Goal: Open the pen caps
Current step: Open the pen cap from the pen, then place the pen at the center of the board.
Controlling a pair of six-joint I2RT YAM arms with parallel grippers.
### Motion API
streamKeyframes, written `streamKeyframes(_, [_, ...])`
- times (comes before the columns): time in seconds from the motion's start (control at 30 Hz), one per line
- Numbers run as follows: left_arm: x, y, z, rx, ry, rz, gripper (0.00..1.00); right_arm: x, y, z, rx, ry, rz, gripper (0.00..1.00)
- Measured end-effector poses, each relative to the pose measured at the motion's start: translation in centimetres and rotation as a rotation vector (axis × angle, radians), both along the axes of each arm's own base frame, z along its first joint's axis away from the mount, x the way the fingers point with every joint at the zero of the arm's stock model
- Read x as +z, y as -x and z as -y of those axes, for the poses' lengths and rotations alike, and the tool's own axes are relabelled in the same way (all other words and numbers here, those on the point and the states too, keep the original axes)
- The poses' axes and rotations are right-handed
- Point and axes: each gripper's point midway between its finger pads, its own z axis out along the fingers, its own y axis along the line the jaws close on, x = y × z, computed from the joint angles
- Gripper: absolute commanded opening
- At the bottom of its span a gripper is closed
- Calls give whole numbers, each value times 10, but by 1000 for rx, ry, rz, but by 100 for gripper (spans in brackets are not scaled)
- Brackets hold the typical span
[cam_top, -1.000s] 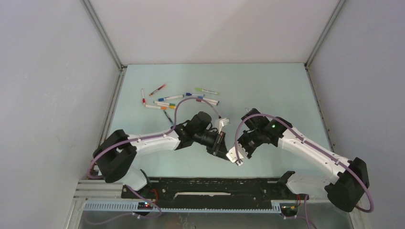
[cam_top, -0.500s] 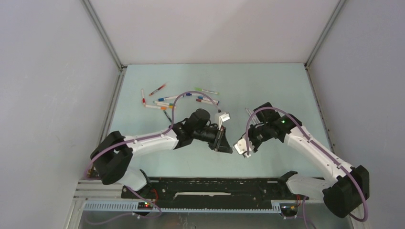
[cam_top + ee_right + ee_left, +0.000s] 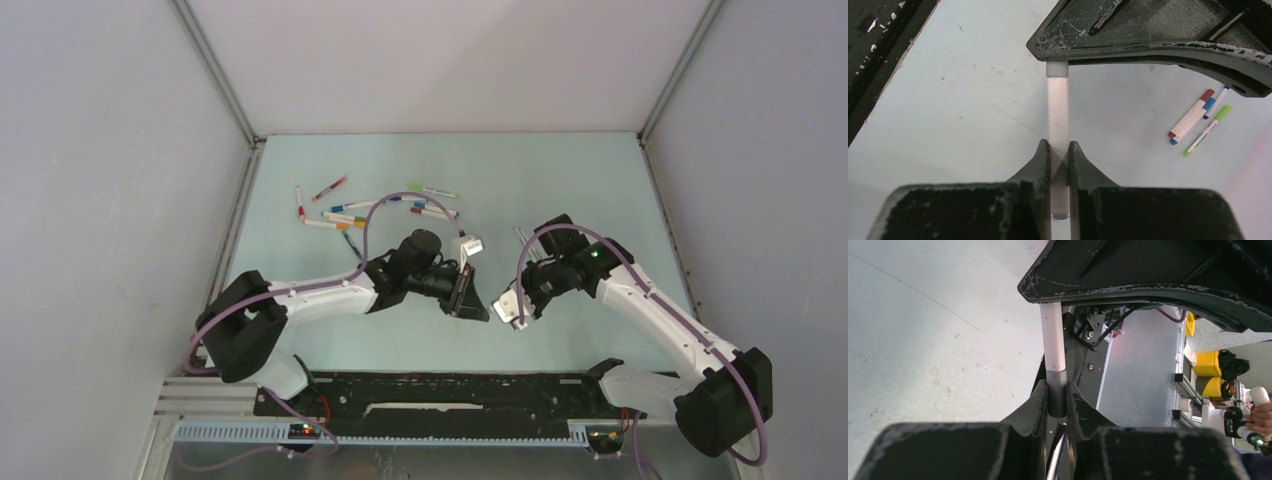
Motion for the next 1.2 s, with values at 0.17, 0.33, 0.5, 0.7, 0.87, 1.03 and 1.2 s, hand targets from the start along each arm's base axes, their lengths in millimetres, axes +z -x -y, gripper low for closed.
streamKeyframes(0.17, [-4,11,-4,-34,5,-57,0,-3,-11,12,-35,62,50,0])
streamKeyframes(0.33, [-55,81,-53,-158,-221,-347,0,-4,-48,48,-171,190,171,0])
streamKeyframes(0.5, [-55,93,-64,-178,-264,-406,0,-2,-57,56,-206,214,203,0])
streamKeyframes(0.7, [-41,88,-64,-151,-233,-345,0,4,-67,67,-358,141,152,0])
streamKeyframes(0.87, [-29,63,-64,-26,-214,-201,0,10,-89,84,-698,-40,-12,0])
streamKeyframes(1.03, [-17,21,-68,179,-227,-18,0,-3,-121,100,-1111,-232,-285,0])
streamKeyframes(1.2, [12,-28,-76,411,-213,165,0,-32,-149,118,-1475,-331,-537,0])
